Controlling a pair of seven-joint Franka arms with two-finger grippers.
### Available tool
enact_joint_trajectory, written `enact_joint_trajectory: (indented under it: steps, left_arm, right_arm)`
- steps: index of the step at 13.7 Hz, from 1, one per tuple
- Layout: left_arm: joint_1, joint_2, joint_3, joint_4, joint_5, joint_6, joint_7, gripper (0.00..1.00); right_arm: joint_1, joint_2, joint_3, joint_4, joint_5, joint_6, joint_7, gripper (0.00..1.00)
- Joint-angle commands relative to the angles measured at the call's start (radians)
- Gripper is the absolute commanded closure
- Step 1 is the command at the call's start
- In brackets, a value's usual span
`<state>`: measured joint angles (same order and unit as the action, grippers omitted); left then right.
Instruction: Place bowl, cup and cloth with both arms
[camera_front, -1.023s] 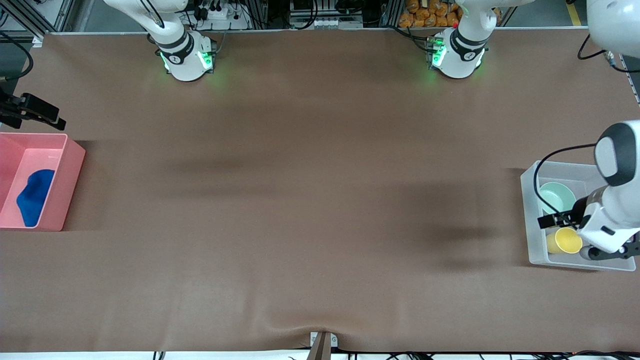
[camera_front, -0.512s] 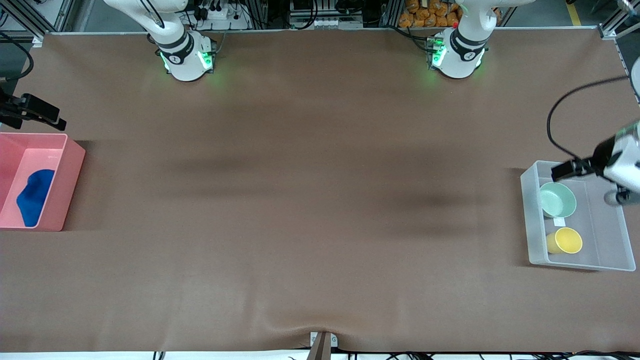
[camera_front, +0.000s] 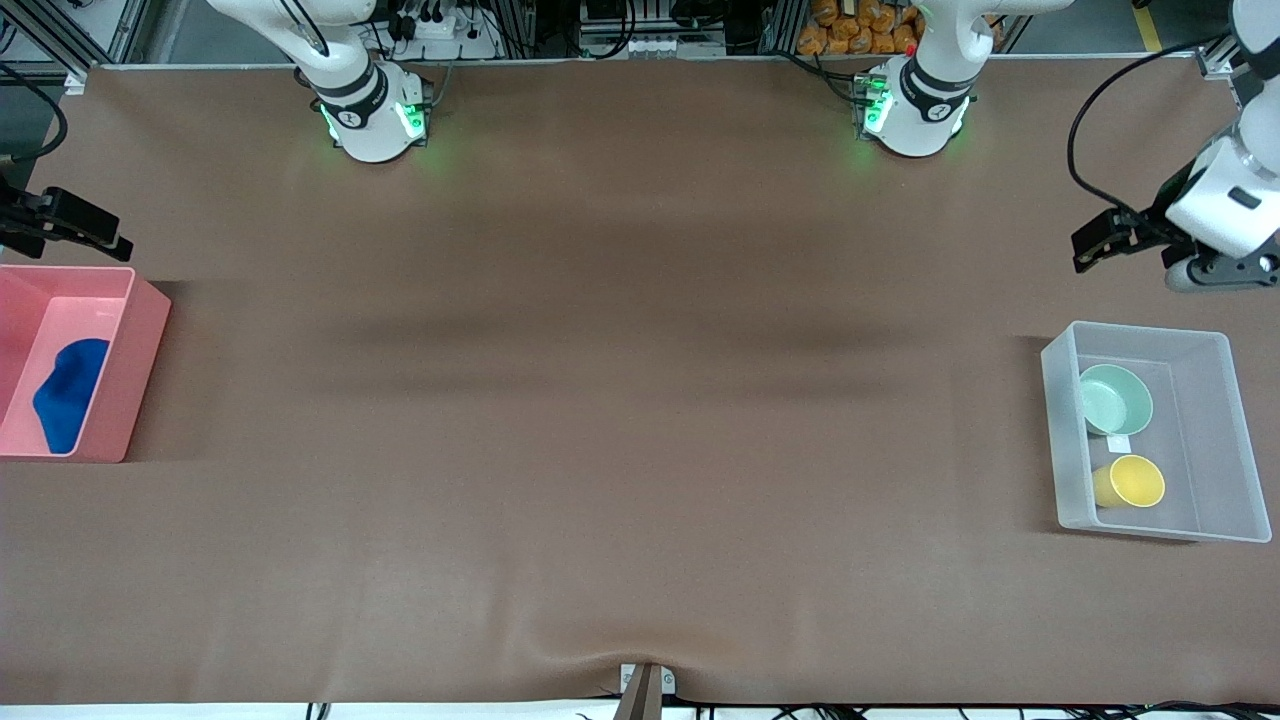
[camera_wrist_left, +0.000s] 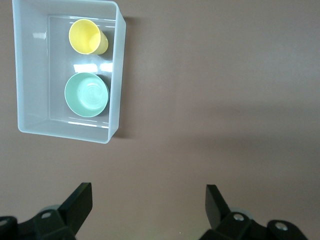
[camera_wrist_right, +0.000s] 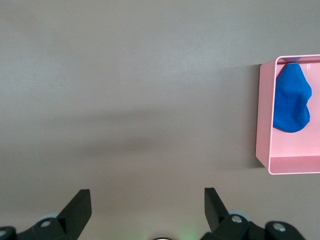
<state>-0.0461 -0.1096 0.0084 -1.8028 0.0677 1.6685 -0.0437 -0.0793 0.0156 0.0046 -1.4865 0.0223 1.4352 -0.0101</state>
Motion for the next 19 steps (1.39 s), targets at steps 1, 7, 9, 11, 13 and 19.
enact_joint_trajectory:
  steps: [1, 7, 9, 11, 13, 19]
  left_arm:
    - [-0.003, 0.062, 0.012, 0.092, -0.028, 0.008, 0.027, 0.00]
    - [-0.009, 0.097, 0.010, 0.166, -0.082, 0.008, 0.033, 0.00]
    - [-0.011, 0.117, -0.004, 0.177, -0.040, 0.007, 0.039, 0.00]
    - [-0.008, 0.116, -0.005, 0.177, -0.051, 0.007, 0.036, 0.00]
    - [-0.006, 0.107, -0.005, 0.177, -0.057, 0.007, 0.030, 0.00]
    - [-0.005, 0.107, -0.005, 0.177, -0.066, 0.007, 0.028, 0.00]
  right_arm:
    - [-0.011, 0.009, 0.008, 0.019, 0.018, -0.007, -0.010, 0.00]
    - [-0.017, 0.009, 0.008, 0.022, 0.018, -0.007, -0.010, 0.00]
    - [-0.017, 0.009, 0.006, 0.022, 0.018, -0.009, -0.010, 0.00]
    - [-0.019, 0.009, 0.008, 0.023, 0.018, -0.009, -0.010, 0.00]
    - [-0.017, 0.009, 0.008, 0.023, 0.018, -0.009, -0.010, 0.00]
    - [-0.017, 0.007, 0.006, 0.023, 0.016, -0.009, -0.008, 0.00]
